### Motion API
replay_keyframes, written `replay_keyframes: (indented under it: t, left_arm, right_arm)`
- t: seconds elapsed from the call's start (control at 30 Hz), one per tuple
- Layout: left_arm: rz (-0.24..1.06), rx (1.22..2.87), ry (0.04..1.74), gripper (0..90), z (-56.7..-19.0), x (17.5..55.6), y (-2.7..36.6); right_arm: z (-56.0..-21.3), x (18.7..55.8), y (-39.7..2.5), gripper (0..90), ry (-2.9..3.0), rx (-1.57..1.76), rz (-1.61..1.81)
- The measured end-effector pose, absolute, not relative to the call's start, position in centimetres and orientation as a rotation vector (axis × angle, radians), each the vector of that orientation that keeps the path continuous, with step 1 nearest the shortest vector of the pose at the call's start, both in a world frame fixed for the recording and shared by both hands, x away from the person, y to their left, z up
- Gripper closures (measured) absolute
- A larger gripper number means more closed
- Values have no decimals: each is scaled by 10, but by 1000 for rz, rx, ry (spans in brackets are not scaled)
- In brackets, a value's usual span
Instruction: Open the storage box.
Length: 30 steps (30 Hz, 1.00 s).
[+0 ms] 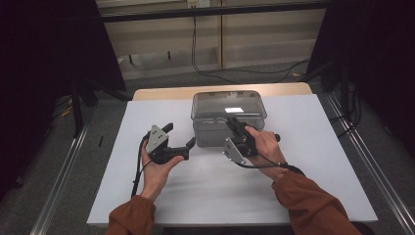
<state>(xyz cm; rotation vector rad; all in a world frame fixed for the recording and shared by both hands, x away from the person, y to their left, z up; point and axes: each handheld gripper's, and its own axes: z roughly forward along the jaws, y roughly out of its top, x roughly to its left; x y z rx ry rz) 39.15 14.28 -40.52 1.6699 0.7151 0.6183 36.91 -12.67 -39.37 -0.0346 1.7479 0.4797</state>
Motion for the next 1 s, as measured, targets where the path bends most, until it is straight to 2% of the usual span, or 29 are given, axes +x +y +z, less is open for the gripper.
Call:
replay_keyframes:
  t: [0.37,0.57,1.0]
  left_arm:
    - [626,1674,722,65,-398,417,130]
    - [683,1687,682,105,-393,423,120]
    - [714,1710,640,231,-399,433,110]
  right_arm:
    - [-385,372,-127,810,1737,-39,473]
    - [-384,373,-127,809,1738,-33,479]
    - [-385,372,-126,805,1748,-35,481]
